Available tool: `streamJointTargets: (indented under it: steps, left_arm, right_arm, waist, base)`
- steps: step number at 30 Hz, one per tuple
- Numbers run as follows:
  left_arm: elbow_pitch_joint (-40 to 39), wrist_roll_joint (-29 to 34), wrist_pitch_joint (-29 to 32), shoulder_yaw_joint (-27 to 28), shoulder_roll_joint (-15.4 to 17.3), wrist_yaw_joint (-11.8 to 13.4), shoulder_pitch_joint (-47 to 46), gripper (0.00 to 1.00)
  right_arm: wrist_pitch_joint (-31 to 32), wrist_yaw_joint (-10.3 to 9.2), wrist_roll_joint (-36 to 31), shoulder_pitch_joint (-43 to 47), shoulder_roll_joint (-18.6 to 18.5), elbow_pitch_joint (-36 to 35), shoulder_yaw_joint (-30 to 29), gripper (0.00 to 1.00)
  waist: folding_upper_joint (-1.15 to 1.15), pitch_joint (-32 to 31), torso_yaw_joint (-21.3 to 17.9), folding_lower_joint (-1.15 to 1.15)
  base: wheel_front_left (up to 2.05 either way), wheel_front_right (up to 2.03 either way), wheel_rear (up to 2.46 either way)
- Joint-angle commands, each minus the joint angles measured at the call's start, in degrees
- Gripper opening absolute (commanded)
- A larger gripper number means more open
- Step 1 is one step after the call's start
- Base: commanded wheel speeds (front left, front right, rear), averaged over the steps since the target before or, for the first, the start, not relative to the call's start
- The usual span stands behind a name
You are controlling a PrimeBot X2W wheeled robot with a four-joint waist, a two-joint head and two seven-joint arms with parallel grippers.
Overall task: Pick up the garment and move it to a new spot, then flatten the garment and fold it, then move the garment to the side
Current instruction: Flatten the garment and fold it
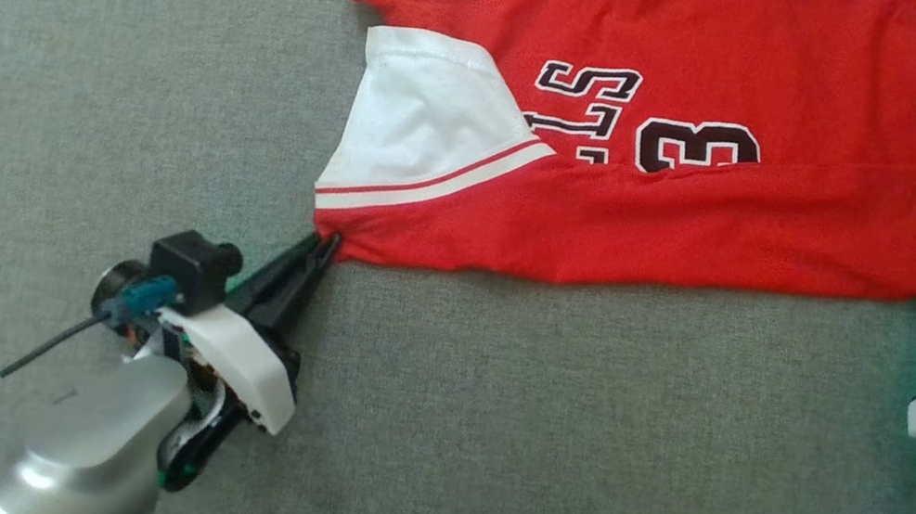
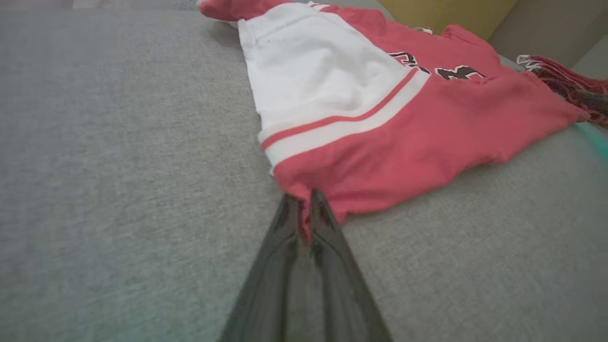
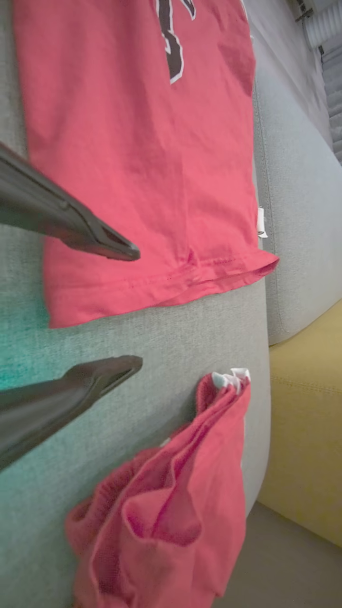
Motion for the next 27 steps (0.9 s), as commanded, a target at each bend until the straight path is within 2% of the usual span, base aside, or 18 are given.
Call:
streamJointTargets:
  steps: [1, 6, 7, 8, 10, 19, 27]
  left_arm:
    - [-0.1, 0.3, 0.1, 0.3, 0.4, -0.6, -0.6, 0.0]
    - [-0.1, 2.1, -1.6, -0.4, 1.5, -0.9, -1.4, 0.0]
    - [-0.2, 2.4, -1.8, -0.4, 1.7, -1.0, -1.5, 0.0]
    - [-0.2, 2.4, -1.8, -0.4, 1.7, -1.0, -1.5, 0.0]
    - [-0.6, 3.0, -2.2, -0.3, 2.0, -1.0, -1.4, 0.0]
    - [-2.6, 5.0, -2.9, -0.5, 3.3, 0.3, 1.2, 0.0]
    - [-7.4, 3.1, -1.5, -1.8, 6.2, 3.3, 10.5, 0.0]
  right_arm:
    - [0.6, 0.37, 0.8, -0.6, -1.0, -0.5, 1.4, 1.0]
    - [4.7, 0.37, 5.3, -1.2, -1.6, 1.4, 3.8, 1.0]
    - [5.9, 0.37, 6.6, -1.3, -1.8, 1.8, 4.3, 0.6]
    - [5.9, 0.37, 6.6, -1.3, -1.8, 1.8, 4.3, 0.6]
    - [8.1, 0.37, 9.1, -1.4, -2.2, 2.3, 5.3, 0.0]
    - [10.5, 0.37, 15.8, 2.5, -6.2, 1.5, 8.9, 0.0]
    - [10.1, 0.37, 18.9, 11.9, -9.4, -1.5, 10.3, 0.0]
  waist:
    - [0.0, -0.1, 0.2, 0.0]
    - [0.0, -0.6, 0.8, 0.0]
    - [0.0, -0.7, 1.0, 0.0]
    - [0.0, -0.7, 1.0, 0.0]
    - [0.0, -1.0, 1.6, 0.0]
    - [0.0, -5.7, 3.4, 0.0]
    - [0.0, -12.3, 3.3, 0.0]
  base:
    - [0.0, 0.0, 0.0]
    - [0.0, 0.0, 0.0]
    - [0.0, 0.0, 0.0]
    - [0.0, 0.0, 0.0]
    - [0.0, 0.0, 0.0]
    - [0.0, 0.0, 0.0]
    - [0.0, 0.0, 0.0]
